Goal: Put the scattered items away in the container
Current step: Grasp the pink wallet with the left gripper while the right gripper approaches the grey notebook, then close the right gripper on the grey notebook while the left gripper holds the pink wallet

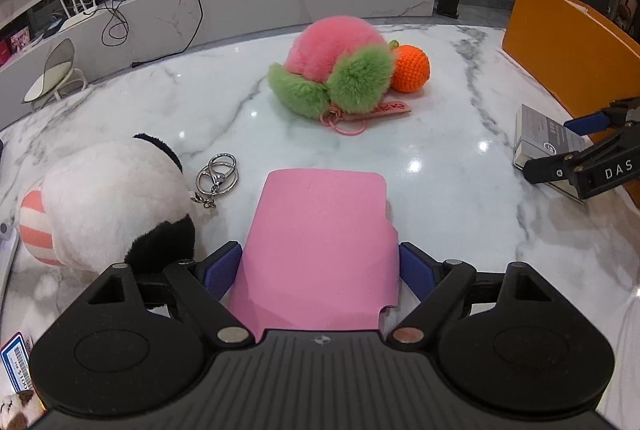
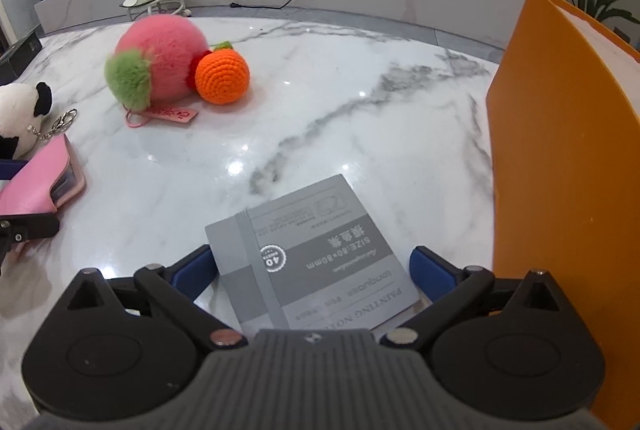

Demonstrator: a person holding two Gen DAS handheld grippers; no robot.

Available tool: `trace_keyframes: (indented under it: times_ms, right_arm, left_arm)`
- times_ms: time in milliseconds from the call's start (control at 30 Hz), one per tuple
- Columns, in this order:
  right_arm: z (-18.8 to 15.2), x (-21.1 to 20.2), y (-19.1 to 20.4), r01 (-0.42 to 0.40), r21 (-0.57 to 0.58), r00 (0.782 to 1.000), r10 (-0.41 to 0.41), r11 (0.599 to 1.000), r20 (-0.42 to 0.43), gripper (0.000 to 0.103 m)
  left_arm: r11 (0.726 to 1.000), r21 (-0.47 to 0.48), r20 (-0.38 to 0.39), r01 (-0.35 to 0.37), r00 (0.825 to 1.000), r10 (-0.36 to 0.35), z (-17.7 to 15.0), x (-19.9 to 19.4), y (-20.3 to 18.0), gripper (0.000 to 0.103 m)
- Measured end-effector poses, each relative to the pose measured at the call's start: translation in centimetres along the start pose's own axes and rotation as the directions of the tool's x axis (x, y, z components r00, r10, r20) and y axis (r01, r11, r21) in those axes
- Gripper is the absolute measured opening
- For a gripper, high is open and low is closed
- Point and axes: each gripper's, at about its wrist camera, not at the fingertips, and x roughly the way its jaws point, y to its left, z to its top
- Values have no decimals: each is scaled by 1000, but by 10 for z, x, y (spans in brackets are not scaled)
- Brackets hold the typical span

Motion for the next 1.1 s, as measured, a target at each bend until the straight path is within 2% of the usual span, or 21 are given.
trace_keyframes:
  times_ms: [267,500,733,933,1000,1100]
  right_arm:
    - [-3,-2,2,10,4,1000,-10,1000,9,102]
    - [-7,-4,3,7,9,999,-7,1000,33,102]
    - [-5,-4,5,13,6,1000,-13,1000,16,101]
    - [-3,-8,11,6,-10,1000,-6,1000,-6,89]
    - [-3,-9,13,5,-14,1000,-5,1000,-7,89]
    - [-4,-10,13,6,-15,1000,-7,1000,-3,87]
  left_arm:
    - [1000,-2,29,-3,1000,3,-1,2,-1,101]
    - [995,-97,40,21,999,-17,1,-1,7,101]
    - [1000,1,-22,-5,1000,5,6,3,-3,103]
    - [1000,13,-24,3,1000,-3,3,2,-2,103]
    - [1000,4,-6,-5,1000,5,1,1,-2,98]
    - [1000,-8,1,-12,1000,12,0,-1,-1,98]
